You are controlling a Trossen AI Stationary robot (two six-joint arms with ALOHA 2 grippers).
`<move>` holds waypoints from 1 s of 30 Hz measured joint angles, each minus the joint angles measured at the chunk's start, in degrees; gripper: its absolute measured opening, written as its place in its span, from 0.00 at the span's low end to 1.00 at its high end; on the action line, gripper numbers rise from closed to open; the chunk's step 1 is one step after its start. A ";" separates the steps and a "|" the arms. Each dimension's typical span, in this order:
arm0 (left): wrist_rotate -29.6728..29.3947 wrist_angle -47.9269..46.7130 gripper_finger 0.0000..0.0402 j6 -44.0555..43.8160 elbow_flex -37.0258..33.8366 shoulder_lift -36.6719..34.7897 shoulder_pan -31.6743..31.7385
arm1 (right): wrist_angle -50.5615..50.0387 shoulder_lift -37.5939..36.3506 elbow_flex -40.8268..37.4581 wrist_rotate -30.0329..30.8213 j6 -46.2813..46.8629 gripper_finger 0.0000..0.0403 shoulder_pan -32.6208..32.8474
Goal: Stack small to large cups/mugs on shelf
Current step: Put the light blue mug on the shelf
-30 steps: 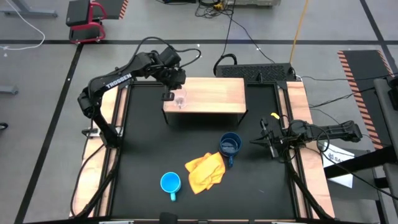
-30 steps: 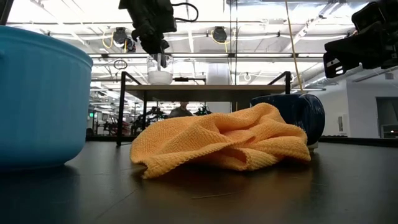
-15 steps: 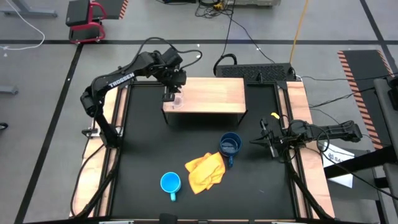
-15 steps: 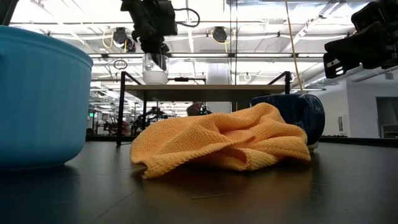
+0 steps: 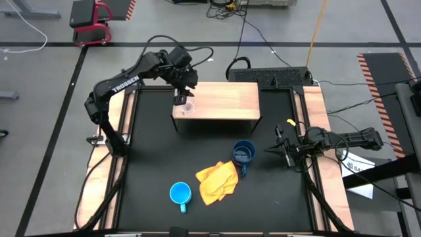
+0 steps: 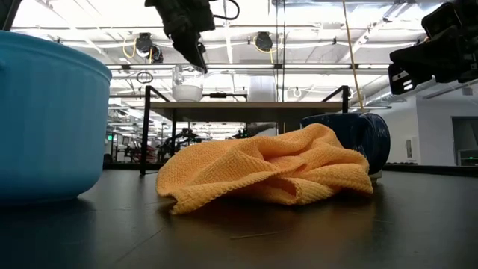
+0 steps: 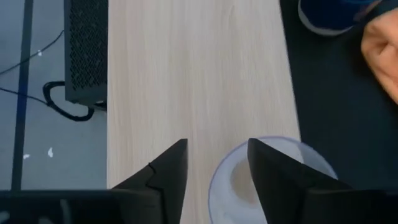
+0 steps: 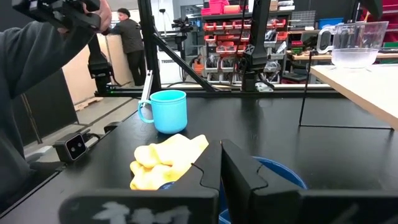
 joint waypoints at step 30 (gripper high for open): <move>0.88 0.44 0.45 -0.11 0.61 0.00 -0.35 | -0.20 0.00 -0.01 0.00 -1.42 0.00 0.00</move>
